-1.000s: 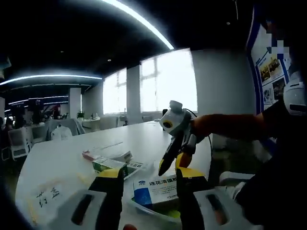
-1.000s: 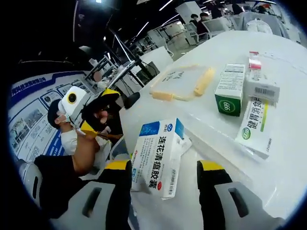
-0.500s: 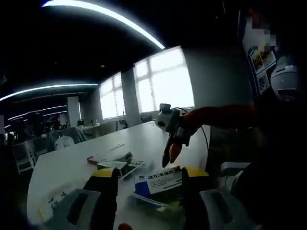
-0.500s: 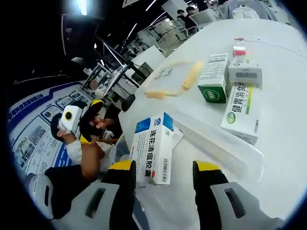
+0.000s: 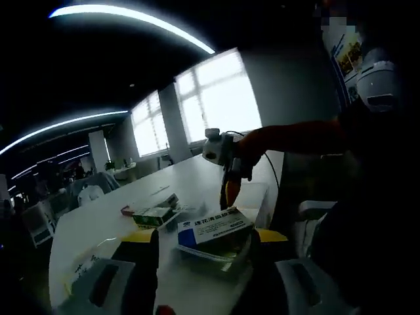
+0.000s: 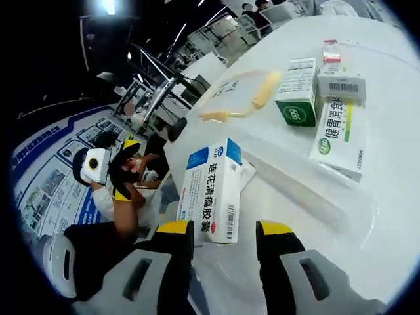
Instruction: Arrange the small medicine boxes into an aligned row inside the storage area until every box is upright, visible, and separated from the surrounding clutter.
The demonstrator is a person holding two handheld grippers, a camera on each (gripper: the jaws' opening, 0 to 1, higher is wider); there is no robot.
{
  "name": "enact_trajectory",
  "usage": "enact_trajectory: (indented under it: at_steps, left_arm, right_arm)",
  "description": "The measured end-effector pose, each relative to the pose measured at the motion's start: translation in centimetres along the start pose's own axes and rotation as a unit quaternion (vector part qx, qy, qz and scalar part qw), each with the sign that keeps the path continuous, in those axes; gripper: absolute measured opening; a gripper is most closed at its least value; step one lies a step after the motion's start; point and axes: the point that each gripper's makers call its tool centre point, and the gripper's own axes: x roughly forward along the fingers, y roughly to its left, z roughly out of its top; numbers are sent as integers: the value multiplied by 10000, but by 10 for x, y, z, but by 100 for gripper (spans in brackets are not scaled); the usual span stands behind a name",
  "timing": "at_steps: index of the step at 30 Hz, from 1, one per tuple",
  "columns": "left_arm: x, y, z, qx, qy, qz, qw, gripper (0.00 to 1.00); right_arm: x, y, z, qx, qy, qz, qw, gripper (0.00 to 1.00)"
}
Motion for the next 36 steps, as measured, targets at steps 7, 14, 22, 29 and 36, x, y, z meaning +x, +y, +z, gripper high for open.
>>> enact_trajectory:
  at_steps: [7, 14, 22, 29, 36]
  left_arm:
    - [-10, 2, -10, -247, -11, 52, 9997, 57]
    - [-12, 3, -18, -370, 47, 118, 9992, 57]
    - [-13, 3, -25, -427, 107, 141, 9989, 57]
    - [-15, 5, -30, -463, 149, 191, 9986, 57]
    - [-14, 0, -34, -445, 208, 158, 9987, 57]
  right_arm:
    - [2, -1, -3, -66, 150, -33, 9999, 30]
    - [5, 4, -8, -71, 233, -17, 9997, 22]
    - [8, 8, -11, 87, 284, 30, 9996, 20]
    - [10, 9, -10, 224, 283, 80, 9993, 18]
    - [15, 16, -13, 383, 286, 145, 9988, 17]
